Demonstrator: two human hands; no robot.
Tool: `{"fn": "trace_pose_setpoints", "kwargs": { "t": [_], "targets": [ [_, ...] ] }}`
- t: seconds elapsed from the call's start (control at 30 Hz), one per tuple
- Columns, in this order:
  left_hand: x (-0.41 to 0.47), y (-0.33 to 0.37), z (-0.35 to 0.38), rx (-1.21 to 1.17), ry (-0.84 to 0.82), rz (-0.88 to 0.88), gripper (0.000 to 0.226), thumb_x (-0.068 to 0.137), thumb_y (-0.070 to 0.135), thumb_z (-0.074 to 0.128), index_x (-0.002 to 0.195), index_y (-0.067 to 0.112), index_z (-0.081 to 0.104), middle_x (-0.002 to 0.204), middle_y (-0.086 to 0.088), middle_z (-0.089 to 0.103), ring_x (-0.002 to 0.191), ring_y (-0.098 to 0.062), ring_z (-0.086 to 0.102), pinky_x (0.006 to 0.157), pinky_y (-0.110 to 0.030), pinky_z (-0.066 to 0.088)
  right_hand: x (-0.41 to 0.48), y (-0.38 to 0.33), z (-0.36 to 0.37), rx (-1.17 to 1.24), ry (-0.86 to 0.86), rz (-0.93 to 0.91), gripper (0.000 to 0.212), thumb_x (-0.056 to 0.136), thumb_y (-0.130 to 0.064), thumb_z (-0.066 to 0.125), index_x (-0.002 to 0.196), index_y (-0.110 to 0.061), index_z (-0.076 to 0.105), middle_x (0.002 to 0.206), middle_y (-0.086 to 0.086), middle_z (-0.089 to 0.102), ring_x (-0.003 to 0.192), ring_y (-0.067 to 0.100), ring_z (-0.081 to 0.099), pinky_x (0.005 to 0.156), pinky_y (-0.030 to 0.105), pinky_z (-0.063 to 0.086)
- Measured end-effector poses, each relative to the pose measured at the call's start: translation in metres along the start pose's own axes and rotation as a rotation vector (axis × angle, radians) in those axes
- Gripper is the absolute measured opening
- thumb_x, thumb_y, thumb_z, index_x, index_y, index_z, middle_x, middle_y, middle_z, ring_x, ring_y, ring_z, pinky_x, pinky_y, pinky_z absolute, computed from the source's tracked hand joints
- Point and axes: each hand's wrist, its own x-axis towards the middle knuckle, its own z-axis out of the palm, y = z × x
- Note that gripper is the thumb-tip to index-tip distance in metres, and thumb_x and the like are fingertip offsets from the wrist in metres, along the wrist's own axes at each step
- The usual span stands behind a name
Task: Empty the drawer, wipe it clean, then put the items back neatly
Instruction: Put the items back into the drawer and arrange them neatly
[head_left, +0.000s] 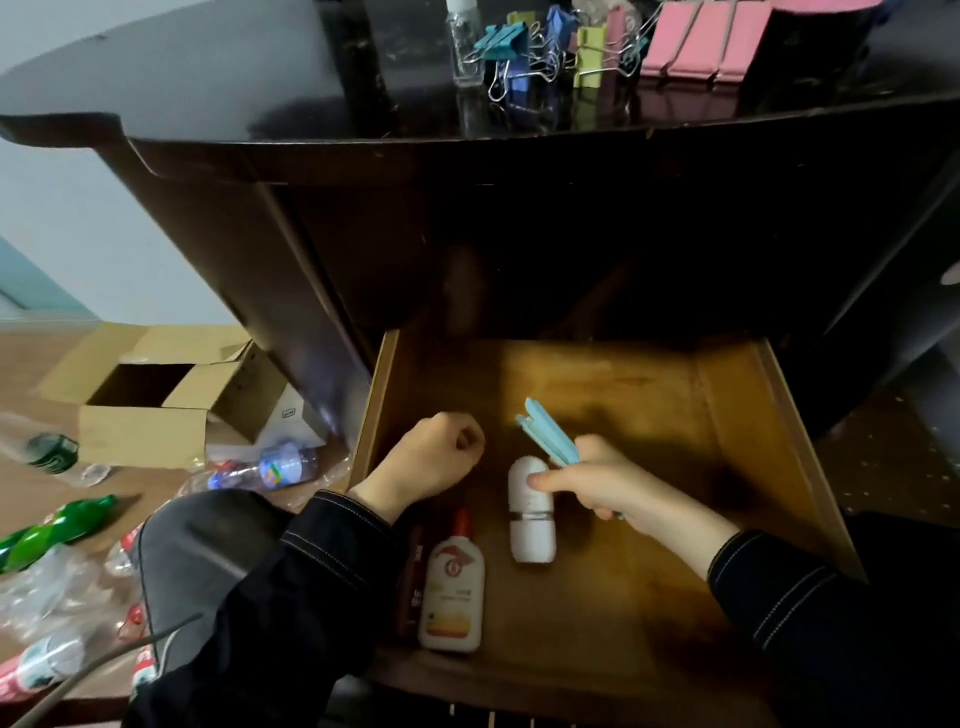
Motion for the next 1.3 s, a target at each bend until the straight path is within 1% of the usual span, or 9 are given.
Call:
{"fn": "trace_pose_setpoints", "kwargs": {
  "t": [0.13, 0.27, 0.43, 0.57, 0.7, 0.77, 0.83, 1.0, 1.3],
  "targets": [
    [-0.001, -0.001, 0.005, 0.197, -0.211, -0.014, 0.018, 0.085, 0.015, 0.065, 0.074, 0.029, 0.068, 0.088, 0.007, 0.071, 0.087, -0.01, 0.066, 0.084, -0.029, 0.055, 0.005, 0.006, 0.023, -0.096, -0.043, -0.047, 0.038, 0.083, -0.033, 0.076, 0.108, -0.017, 0.052, 0.082, 0.003, 0.049, 0.052, 0.013, 0.041, 0.038, 0.024, 0.03],
    [-0.005, -0.003, 0.007, 0.275, -0.325, -0.026, 0.012, 0.083, 0.014, 0.068, 0.08, 0.024, 0.074, 0.088, 0.009, 0.069, 0.085, -0.008, 0.065, 0.079, -0.026, 0.054, 0.008, 0.012, 0.033, -0.201, -0.078, -0.048, 0.046, 0.083, -0.035, 0.077, 0.116, -0.017, 0.051, 0.088, 0.003, 0.056, 0.057, 0.012, 0.049, 0.036, 0.021, 0.032],
    [-0.005, -0.003, 0.005, 0.296, -0.355, -0.008, 0.012, 0.082, 0.014, 0.073, 0.092, 0.019, 0.077, 0.098, 0.004, 0.071, 0.091, -0.01, 0.065, 0.084, -0.029, 0.055, 0.011, 0.017, 0.037, -0.303, -0.112, -0.11, 0.046, 0.076, -0.045, 0.081, 0.1, -0.013, 0.058, 0.091, 0.005, 0.064, 0.074, 0.019, 0.058, 0.061, 0.034, 0.043],
    [-0.005, -0.002, 0.005, 0.291, -0.355, -0.011, 0.011, 0.083, 0.018, 0.075, 0.094, 0.018, 0.077, 0.101, 0.005, 0.07, 0.094, -0.01, 0.064, 0.085, -0.027, 0.053, 0.012, 0.02, 0.043, -0.349, -0.144, -0.073, 0.046, 0.076, -0.044, 0.082, 0.102, -0.016, 0.056, 0.099, 0.006, 0.067, 0.084, 0.02, 0.064, 0.064, 0.034, 0.048],
    [-0.005, -0.002, 0.006, 0.287, -0.344, -0.003, 0.009, 0.082, 0.017, 0.075, 0.091, 0.017, 0.077, 0.098, 0.004, 0.071, 0.092, -0.011, 0.065, 0.084, -0.028, 0.054, 0.009, 0.02, 0.044, -0.359, -0.148, -0.082, 0.042, 0.073, -0.041, 0.085, 0.094, -0.023, 0.054, 0.092, -0.001, 0.066, 0.077, 0.013, 0.064, 0.06, 0.029, 0.048],
    [-0.006, -0.001, 0.006, 0.29, -0.348, 0.003, 0.008, 0.083, 0.017, 0.074, 0.09, 0.017, 0.077, 0.097, 0.003, 0.071, 0.09, -0.01, 0.065, 0.084, -0.028, 0.054, 0.007, 0.02, 0.043, -0.39, -0.186, -0.071, 0.052, 0.069, -0.042, 0.086, 0.103, -0.019, 0.054, 0.097, -0.002, 0.063, 0.085, 0.015, 0.065, 0.065, 0.03, 0.051],
    [-0.006, -0.001, 0.006, 0.295, -0.344, 0.005, 0.008, 0.083, 0.017, 0.073, 0.09, 0.017, 0.077, 0.097, 0.003, 0.072, 0.09, -0.011, 0.065, 0.085, -0.03, 0.055, 0.005, 0.021, 0.043, -0.457, -0.229, -0.045, 0.078, 0.069, -0.044, 0.087, 0.129, -0.013, 0.047, 0.109, -0.004, 0.055, 0.092, 0.017, 0.061, 0.073, 0.032, 0.054],
    [-0.006, 0.001, 0.004, 0.311, -0.3, 0.01, 0.005, 0.083, 0.016, 0.073, 0.084, 0.016, 0.077, 0.079, 0.005, 0.07, 0.061, -0.005, 0.061, 0.065, -0.023, 0.054, 0.003, 0.022, 0.043, -0.485, -0.284, 0.019, 0.112, 0.07, -0.051, 0.084, 0.155, -0.014, 0.021, 0.098, -0.005, 0.05, 0.062, 0.011, 0.054, 0.038, 0.023, 0.038],
    [-0.007, 0.005, 0.002, 0.301, -0.305, -0.008, 0.006, 0.085, 0.014, 0.072, 0.086, 0.011, 0.077, 0.075, -0.003, 0.072, 0.054, -0.01, 0.062, 0.065, -0.027, 0.058, 0.002, 0.02, 0.042, -0.432, -0.293, 0.059, 0.105, 0.071, -0.048, 0.086, 0.15, -0.014, 0.027, 0.099, 0.0, 0.056, 0.062, 0.011, 0.054, 0.037, 0.023, 0.036]
  ]
}}
